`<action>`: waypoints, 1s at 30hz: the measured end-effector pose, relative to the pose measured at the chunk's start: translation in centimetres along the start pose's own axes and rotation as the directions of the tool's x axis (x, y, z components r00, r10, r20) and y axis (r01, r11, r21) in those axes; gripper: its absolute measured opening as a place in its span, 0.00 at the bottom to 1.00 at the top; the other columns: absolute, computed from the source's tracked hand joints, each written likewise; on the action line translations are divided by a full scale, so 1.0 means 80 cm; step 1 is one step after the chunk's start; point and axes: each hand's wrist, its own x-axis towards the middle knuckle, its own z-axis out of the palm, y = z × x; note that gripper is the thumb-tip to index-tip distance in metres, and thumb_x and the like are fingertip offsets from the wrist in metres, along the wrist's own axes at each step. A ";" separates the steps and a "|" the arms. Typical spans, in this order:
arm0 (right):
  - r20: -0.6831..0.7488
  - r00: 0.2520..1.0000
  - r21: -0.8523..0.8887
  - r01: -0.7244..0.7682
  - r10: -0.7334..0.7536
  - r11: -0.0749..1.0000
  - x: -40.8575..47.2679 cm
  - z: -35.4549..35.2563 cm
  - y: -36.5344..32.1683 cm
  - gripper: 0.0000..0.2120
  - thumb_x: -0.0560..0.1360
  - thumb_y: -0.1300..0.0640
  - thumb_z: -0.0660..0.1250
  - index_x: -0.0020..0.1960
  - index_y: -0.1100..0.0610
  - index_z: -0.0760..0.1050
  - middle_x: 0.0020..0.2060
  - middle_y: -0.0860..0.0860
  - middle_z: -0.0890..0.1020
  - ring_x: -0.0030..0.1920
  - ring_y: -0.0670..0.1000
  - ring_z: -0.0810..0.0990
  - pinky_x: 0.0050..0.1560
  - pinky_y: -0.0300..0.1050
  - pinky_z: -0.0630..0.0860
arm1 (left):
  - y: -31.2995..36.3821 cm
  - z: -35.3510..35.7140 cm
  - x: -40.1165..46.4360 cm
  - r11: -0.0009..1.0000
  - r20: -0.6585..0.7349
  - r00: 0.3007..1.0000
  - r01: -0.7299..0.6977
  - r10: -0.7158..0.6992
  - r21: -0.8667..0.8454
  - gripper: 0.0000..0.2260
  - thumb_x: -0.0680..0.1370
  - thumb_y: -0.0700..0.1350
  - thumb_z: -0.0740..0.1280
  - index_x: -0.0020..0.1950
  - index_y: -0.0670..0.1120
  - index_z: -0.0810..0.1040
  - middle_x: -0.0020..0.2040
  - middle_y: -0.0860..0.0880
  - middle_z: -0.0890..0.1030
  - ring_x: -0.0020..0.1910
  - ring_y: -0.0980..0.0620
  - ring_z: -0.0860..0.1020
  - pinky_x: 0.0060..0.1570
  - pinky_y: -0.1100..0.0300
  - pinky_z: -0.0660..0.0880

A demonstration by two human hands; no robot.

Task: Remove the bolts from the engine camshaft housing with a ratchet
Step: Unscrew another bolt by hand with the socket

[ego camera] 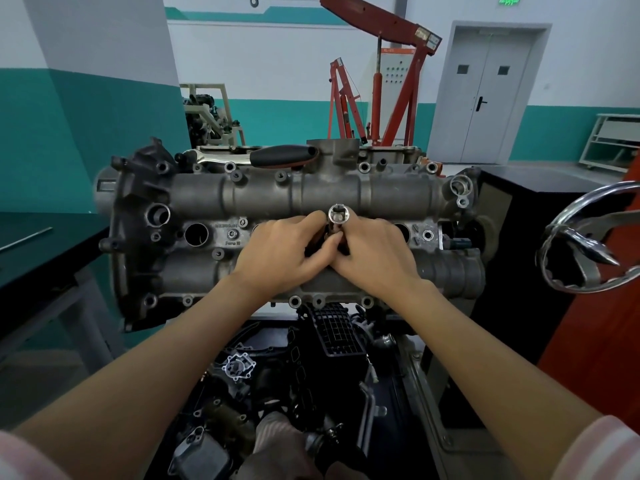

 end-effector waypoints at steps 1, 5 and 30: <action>0.002 1.000 0.005 0.004 -0.004 1.000 0.000 -0.001 0.000 0.12 0.74 0.51 0.59 0.51 0.59 0.70 0.39 0.53 0.81 0.40 0.57 0.78 0.37 0.44 0.57 | 0.000 -0.001 0.000 1.000 -0.002 1.000 -0.003 0.003 -0.001 0.23 0.75 0.56 0.53 0.43 0.39 0.79 0.31 0.45 0.79 0.28 0.43 0.77 0.26 0.56 0.70; 0.004 1.000 0.002 0.005 -0.005 1.000 0.001 0.001 0.001 0.13 0.73 0.51 0.60 0.53 0.59 0.70 0.40 0.53 0.81 0.39 0.57 0.78 0.37 0.43 0.59 | 0.000 0.000 0.001 0.998 -0.006 0.999 -0.039 0.039 0.046 0.20 0.76 0.53 0.55 0.42 0.40 0.78 0.29 0.47 0.78 0.24 0.45 0.76 0.24 0.62 0.65; 0.006 1.000 -0.009 -0.007 0.007 1.000 0.000 0.000 0.001 0.11 0.74 0.49 0.60 0.47 0.57 0.70 0.35 0.50 0.78 0.38 0.54 0.77 0.37 0.43 0.57 | 0.001 0.000 0.000 1.000 0.011 1.000 -0.003 0.003 0.019 0.21 0.75 0.55 0.53 0.45 0.41 0.79 0.33 0.45 0.80 0.29 0.42 0.78 0.27 0.57 0.69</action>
